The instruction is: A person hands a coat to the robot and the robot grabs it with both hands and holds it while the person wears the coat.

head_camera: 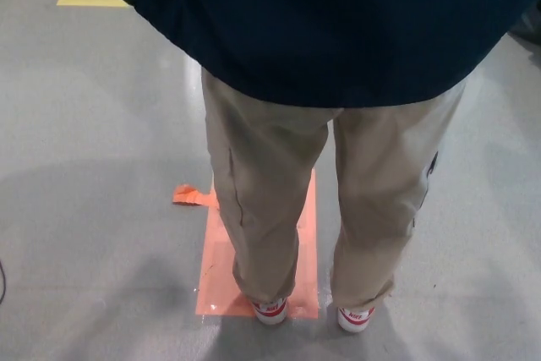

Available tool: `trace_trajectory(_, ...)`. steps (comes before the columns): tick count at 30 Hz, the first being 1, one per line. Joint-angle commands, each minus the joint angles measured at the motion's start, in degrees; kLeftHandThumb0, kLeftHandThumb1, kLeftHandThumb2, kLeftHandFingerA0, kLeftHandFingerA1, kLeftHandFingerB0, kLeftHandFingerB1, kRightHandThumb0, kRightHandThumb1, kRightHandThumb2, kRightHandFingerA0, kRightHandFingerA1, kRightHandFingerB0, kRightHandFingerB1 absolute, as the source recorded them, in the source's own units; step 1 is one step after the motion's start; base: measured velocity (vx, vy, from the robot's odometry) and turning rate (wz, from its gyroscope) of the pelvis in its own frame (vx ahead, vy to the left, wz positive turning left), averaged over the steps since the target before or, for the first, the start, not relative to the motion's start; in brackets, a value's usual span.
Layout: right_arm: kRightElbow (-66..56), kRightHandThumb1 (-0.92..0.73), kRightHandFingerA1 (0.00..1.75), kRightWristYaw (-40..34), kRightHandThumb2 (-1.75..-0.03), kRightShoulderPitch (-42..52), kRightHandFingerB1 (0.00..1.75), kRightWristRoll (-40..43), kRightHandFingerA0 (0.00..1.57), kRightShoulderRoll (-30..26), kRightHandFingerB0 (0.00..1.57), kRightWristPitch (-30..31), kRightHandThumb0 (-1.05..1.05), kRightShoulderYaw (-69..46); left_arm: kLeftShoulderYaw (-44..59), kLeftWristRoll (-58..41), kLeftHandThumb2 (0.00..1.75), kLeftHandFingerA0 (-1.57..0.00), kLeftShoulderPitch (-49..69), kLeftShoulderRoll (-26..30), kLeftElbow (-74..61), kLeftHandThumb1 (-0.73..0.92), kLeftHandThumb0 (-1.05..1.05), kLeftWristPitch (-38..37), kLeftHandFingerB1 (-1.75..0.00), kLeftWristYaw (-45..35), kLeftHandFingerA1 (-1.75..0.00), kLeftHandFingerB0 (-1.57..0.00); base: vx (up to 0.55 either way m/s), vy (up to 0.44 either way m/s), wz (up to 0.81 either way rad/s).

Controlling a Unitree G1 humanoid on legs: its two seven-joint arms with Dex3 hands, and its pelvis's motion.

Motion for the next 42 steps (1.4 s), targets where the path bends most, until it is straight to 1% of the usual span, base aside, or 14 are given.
trace_trajectory(1, -51.17, -0.8, 0.02, -5.14, -1.08, 44.7, 0.0, -2.29, 0.0, 8.12, 0.0, 0.51, -0.96, -10.97, 17.9, 1.37, 1.18, 0.0, 47.45, -9.5, -50.84, 0.86, -1.02, 8.48, 0.0, 1.44, -0.02, 0.0, 0.0, 0.0, 0.0)
trace_trajectory(3, -54.16, -0.81, 0.05, -7.07, -1.1, 49.56, 0.02, -4.44, 0.0, 10.59, 0.0, 0.98, -0.94, -10.51, 17.81, 1.41, 1.15, 0.0, 53.01, -10.93, -53.42, 0.85, -1.02, 6.31, 0.0, 2.29, -0.04, 0.0, 0.0, 0.0, 0.0)
trace_trajectory(4, -55.32, -0.91, 0.0, -8.26, -0.67, 52.83, 0.0, -5.31, 0.0, 12.05, 0.0, 0.67, -0.8, -9.74, 17.8, 0.4, 1.13, 0.0, 56.72, -11.02, -54.42, 0.84, -1.02, 3.91, 0.0, 2.17, -0.03, 0.0, 0.0, 0.0, 0.0)
trace_trajectory(5, -56.03, -0.91, 0.0, -8.43, -0.67, 54.81, 0.0, -5.44, 0.0, 12.59, 0.0, 0.25, -0.8, -9.36, 17.62, -0.12, 1.13, 0.0, 58.76, -11.3, -54.94, 0.84, -1.02, 2.83, 0.0, 2.25, -0.03, 0.0, 0.0, 0.0, 0.0)
trace_trajectory(6, -56.72, -0.75, 0.01, -8.76, -0.98, 57.15, 0.0, -6.02, 0.0, 12.93, 0.0, -0.39, -0.82, -8.85, 17.25, 0.39, 1.13, 0.0, 60.9, -11.74, -54.97, 0.83, -1.01, 2.13, 0.0, 3.33, -0.03, 0.0, 0.0, 0.0, 0.0)
trace_trajectory(7, -57.32, -0.81, 0.08, -9.39, -1.1, 59.57, 0.04, -7.16, 0.0, 13.43, 0.0, -0.69, -0.91, -8.29, 16.8, 1.06, 1.11, 0.0, 63.0, -12.04, -54.82, 0.81, -1.0, 1.38, 0.0, 4.47, -0.05, 0.0, 0.0, 0.0, 0.0)
trace_trajectory(13, -52.0, -0.72, 0.0, -14.26, -0.97, 74.94, 0.0, -9.26, 0.0, 16.14, 0.0, -3.34, -0.86, -1.22, 11.26, 2.59, 1.08, 0.0, 75.87, -14.14, -48.07, 0.79, -0.99, -1.62, 0.0, 11.53, -0.04, 0.0, 0.0, 0.0, 0.0)
trace_trajectory(15, -49.16, -0.73, 0.14, -16.62, -1.07, 78.02, 0.12, -11.08, 0.0, 16.36, 0.0, -4.21, -0.83, 0.74, 9.0, 4.41, 1.08, 0.0, 78.6, -15.14, -44.99, 0.77, -0.95, -1.59, -0.06, 15.23, -0.11, -0.01, 0.0, 0.0, 0.0)
trace_trajectory(29, -27.88, -0.67, 0.23, -14.55, -1.03, 79.42, 0.22, -11.0, 0.0, 15.92, 0.03, -3.91, -0.75, 7.68, -0.6, 7.17, 1.04, -0.04, 84.7, -18.09, -29.45, 0.7, -0.83, 1.0, -0.29, 12.9, -0.35, -0.09, 0.0, 0.0, 0.0)
trace_trajectory(30, -25.13, -0.67, 0.24, -14.65, -1.03, 78.6, 0.23, -10.73, 0.0, 16.06, 0.06, -4.3, -0.75, 8.41, -1.53, 6.53, 0.7, -0.11, 83.78, -18.52, -26.44, 0.84, -0.86, 0.8, -0.26, 12.34, -0.3, -0.16, 0.0, 0.0, 0.0)
trace_trajectory(31, -21.92, -0.68, 0.22, -14.8, -1.02, 78.15, 0.23, -11.01, 0.0, 16.21, 0.08, -4.16, -0.78, 9.48, -2.71, 5.46, 1.07, -0.02, 83.09, -19.05, -22.19, 0.74, -0.91, -0.19, -0.39, 12.05, -0.39, -0.13, 0.0, 0.0, 0.0)
trace_trajectory(40, -6.52, -0.68, 0.2, -15.95, -0.98, 72.41, 0.19, -11.26, 0.07, 16.45, 0.08, -2.98, -0.84, 13.01, -7.95, 3.86, 1.05, -0.09, 74.5, -19.86, -2.87, 0.69, -0.81, -0.35, -0.36, 9.51, -0.44, -0.03, 0.0, 0.0, 0.0)
trace_trajectory(41, -4.45, -0.7, 0.22, -15.41, -1.02, 70.49, 0.21, -11.54, 0.06, 16.66, 0.06, -2.25, -0.82, 13.48, -8.48, 3.59, 0.67, -0.14, 72.34, -19.91, 0.17, 0.84, -0.82, -0.21, -0.23, 8.38, -0.28, -0.12, 0.0, 0.0, 0.0)
trace_trajectory(42, -2.33, -0.71, 0.23, -15.34, -1.03, 68.82, 0.2, -11.9, 0.06, 16.96, 0.06, -1.49, -0.83, 14.12, -9.1, 3.29, 1.04, -0.06, 70.37, -19.85, 2.98, 0.67, -0.81, 0.1, -0.32, 7.48, -0.42, -0.02, 0.0, 0.0, 0.0)
